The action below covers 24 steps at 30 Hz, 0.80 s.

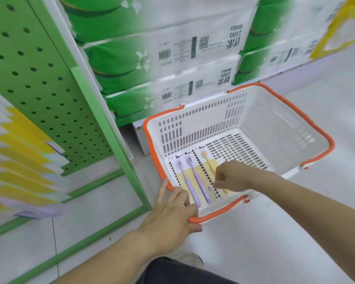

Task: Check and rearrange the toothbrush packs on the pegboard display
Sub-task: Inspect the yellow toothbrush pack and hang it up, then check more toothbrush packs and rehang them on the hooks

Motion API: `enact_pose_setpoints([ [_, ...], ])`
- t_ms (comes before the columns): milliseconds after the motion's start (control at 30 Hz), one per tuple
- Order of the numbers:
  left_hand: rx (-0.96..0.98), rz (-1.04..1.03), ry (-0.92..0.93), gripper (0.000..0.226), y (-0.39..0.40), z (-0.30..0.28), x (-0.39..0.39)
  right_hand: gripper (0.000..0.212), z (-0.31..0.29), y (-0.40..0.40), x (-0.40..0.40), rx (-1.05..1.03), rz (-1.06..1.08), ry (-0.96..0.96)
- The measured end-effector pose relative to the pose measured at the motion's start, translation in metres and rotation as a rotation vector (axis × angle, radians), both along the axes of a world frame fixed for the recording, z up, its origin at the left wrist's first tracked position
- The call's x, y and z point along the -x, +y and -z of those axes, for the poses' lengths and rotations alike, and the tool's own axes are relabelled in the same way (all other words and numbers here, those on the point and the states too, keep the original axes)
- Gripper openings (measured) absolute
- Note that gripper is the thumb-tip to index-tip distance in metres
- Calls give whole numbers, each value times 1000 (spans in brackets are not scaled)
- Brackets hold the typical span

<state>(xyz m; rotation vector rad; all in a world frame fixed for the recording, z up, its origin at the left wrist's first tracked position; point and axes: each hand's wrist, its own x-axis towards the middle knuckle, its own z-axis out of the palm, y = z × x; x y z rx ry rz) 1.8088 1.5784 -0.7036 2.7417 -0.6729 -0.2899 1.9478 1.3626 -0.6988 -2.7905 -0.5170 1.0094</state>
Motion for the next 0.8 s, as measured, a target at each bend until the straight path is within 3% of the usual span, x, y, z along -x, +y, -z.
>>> enact_pose_setpoints([
  [100, -45, -12, 32, 38, -3, -6, 0, 14, -45, -4, 49, -279, 10, 123],
  [267, -71, -38, 114, 40, -7, -18, -1, 7, -44, -9, 87, -416, 75, -32],
  [367, -21, -68, 78, 45, -8, -37, 7, 6, -46, 2, 99, -278, 66, -169],
  [500, 204, -160, 66, 18, 8, -82, 35, 26, -62, 25, 119, 118, -150, -372],
  [633, 255, -250, -10, 19, 61, -133, 80, 23, -105, 63, 142, 54, -105, -354],
  [700, 255, -300, -100, 18, 94, -158, 108, 32, -132, 94, 151, 6, -155, -303],
  [800, 316, -407, -171, 20, 145, -194, 155, 19, -172, 153, 164, -114, -270, -258],
])
